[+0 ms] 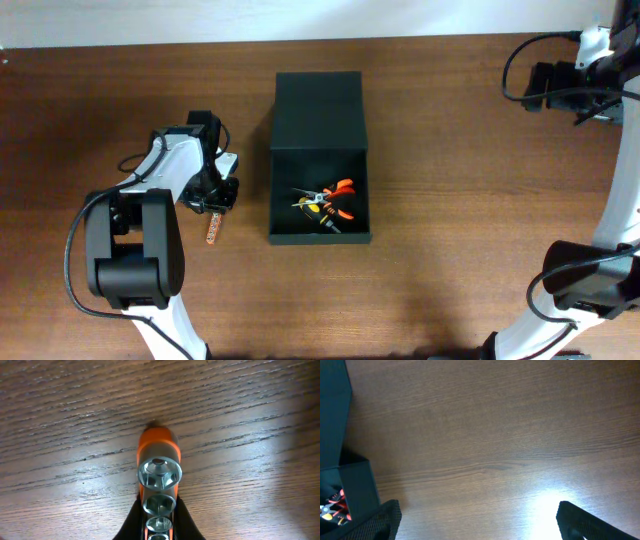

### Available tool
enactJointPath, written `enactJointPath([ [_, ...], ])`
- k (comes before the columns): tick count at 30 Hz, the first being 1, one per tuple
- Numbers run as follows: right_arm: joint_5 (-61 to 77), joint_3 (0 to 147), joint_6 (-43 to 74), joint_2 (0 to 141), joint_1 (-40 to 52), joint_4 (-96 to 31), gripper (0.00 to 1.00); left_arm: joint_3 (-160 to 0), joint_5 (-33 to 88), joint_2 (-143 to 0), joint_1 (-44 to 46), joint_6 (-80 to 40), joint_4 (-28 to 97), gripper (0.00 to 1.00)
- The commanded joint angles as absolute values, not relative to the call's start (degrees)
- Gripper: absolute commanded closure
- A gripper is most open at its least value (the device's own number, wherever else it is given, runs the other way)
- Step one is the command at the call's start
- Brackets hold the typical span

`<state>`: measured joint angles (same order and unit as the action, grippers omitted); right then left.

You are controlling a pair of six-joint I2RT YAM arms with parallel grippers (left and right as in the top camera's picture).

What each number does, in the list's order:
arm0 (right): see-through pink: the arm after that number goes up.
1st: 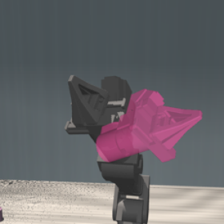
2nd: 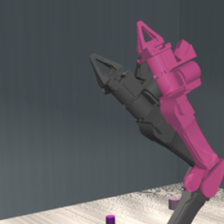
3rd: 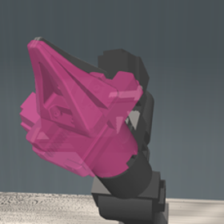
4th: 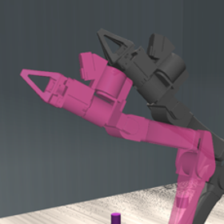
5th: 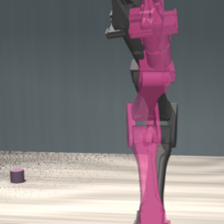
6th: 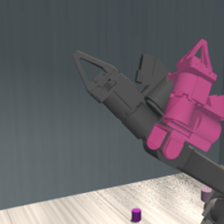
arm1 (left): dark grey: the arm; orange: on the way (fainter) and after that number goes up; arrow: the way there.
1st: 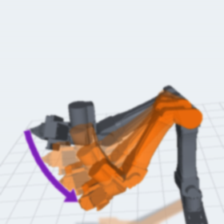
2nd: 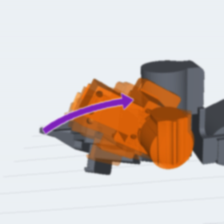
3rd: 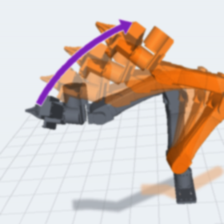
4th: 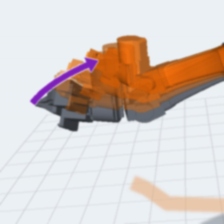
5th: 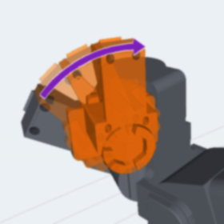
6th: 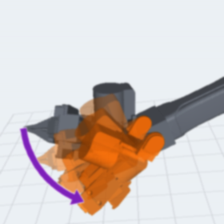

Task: Pack container
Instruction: 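Grasp the orange socket rail with the left gripper, then place the socket rail into the box with the left gripper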

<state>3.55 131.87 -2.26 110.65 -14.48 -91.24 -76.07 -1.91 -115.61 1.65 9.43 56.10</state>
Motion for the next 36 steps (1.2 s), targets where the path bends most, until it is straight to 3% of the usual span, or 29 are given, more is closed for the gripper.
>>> enactJointPath([
  [1,3.9,131.7,-2.7,110.4,-14.7,-91.1,0.01,-75.9,-0.7,-116.6,1.7,7.2,56.5,0.98],
  [5,3.9,131.7,-2.7,110.4,-14.7,-91.1,0.01,-82.6,0.8,-111.0,3.0,7.2,59.0,0.98],
  [10,3.9,131.7,-2.7,110.4,-14.7,-91.1,0.01,-97.4,1.8,-102.5,11.1,12.1,61.8,0.98],
  [18,3.9,131.7,-3.1,110.4,-14.7,-91.1,0.01,-100.4,2.2,-103.1,32.2,44.9,62.2,0.98],
  [28,3.9,131.7,-3.1,110.4,-14.7,-91.3,0.01,-100.2,2.1,-120.2,30.5,44.7,64.2,0.98],
  [30,3.9,131.7,-3.1,110.4,-14.7,-91.3,0.01,-100.2,1.9,-121.4,29.7,44.7,64.3,0.9],
  [31,3.9,131.7,-3.1,110.4,-14.7,-91.3,0.01,-100.2,1.9,-121.9,29.2,44.6,64.4,0.68],
  [32,3.9,131.7,-3.1,110.4,-14.7,-91.3,0.01,-100.2,1.8,-121.9,28.8,44.4,64.6,0.53],
  [35,3.9,131.7,-3.1,110.4,-14.7,-91.5,0.01,-101.6,0.1,-120.9,28.3,42.7,66.1,0.48],
  [36,3.9,131.7,-3.1,110.4,-14.7,-91.5,0.01,-103.0,-0.8,-120.1,28.3,41.6,67.4,0.41],
])
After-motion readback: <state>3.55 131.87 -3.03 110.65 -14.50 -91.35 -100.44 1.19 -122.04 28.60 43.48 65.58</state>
